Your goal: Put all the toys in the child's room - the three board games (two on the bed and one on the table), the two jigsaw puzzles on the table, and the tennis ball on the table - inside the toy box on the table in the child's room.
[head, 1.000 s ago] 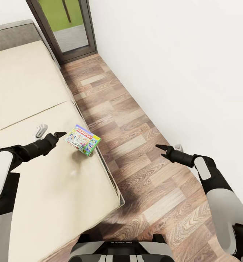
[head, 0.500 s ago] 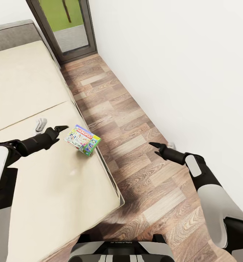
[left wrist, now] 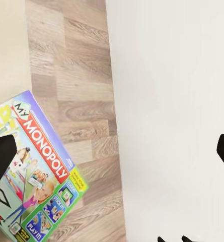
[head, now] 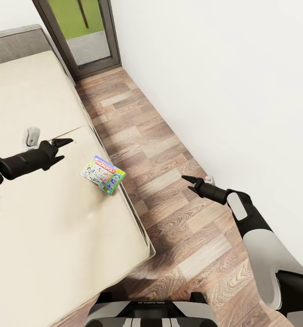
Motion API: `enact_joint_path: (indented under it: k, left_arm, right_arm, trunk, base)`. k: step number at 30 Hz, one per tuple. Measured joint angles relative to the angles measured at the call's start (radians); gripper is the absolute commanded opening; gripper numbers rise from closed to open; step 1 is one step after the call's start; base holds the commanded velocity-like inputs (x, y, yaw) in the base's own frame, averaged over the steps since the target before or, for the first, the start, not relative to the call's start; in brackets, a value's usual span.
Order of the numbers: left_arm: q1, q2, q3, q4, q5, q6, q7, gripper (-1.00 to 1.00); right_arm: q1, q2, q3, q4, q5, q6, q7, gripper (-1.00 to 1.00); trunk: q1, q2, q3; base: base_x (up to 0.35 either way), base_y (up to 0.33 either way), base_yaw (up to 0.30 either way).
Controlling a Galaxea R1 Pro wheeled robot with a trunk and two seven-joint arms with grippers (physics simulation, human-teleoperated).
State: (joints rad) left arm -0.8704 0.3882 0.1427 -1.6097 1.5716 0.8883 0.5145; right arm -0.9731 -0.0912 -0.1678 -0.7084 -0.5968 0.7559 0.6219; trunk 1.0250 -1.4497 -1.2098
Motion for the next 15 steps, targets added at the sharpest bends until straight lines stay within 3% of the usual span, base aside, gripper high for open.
enact_joint_path:
  k: [1, 3, 4, 5, 8, 10, 15]
  left_arm:
    - [0.000, 0.001, 0.000, 0.000, 0.001, 0.000, 0.000, 1.00]
    - [-0.016, 0.040, 0.001, 0.000, 0.050, 0.002, 0.004, 1.00]
    - [-0.017, 0.041, 0.001, 0.000, 0.051, 0.002, 0.004, 1.00]
    - [-0.023, 0.059, 0.001, 0.001, 0.072, 0.003, 0.007, 1.00]
    - [-0.029, 0.076, 0.001, 0.001, 0.091, 0.003, 0.009, 1.00]
    - [-0.040, 0.101, 0.002, 0.001, 0.119, 0.004, 0.011, 1.00]
    - [-0.053, 0.124, 0.002, 0.001, 0.145, 0.005, 0.014, 1.00]
  right_arm:
    - [0.000, 0.000, 0.000, 0.000, 0.000, 0.000, 0.000, 1.00]
    - [0.000, -0.001, 0.007, -0.001, 0.001, -0.003, 0.024, 1.00]
    - [0.000, -0.001, 0.007, -0.001, 0.001, -0.003, 0.025, 1.00]
    - [0.000, -0.001, 0.010, -0.001, 0.001, -0.004, 0.034, 1.00]
    - [0.000, -0.002, 0.012, -0.002, 0.001, -0.004, 0.042, 1.00]
    - [0.001, -0.003, 0.014, -0.004, 0.001, -0.005, 0.053, 1.00]
    - [0.002, -0.002, 0.017, -0.007, 0.001, -0.007, 0.063, 1.00]
  trunk:
    - [0.000, 0.000, 0.000]
    - [0.000, 0.000, 0.000]
    - [0.000, 0.000, 0.000]
    - [0.000, 0.000, 0.000]
    - [0.000, 0.000, 0.000]
    - [0.000, 0.000, 0.000]
    - [0.000, 0.000, 0.000]
  base:
    - [0.000, 0.000, 0.000]
    - [0.000, 0.000, 0.000]
    - [0.000, 0.000, 0.000]
    - [0.000, 0.000, 0.000]
    - [0.000, 0.000, 0.000]
    - [0.000, 0.000, 0.000]
    - [0.000, 0.000, 0.000]
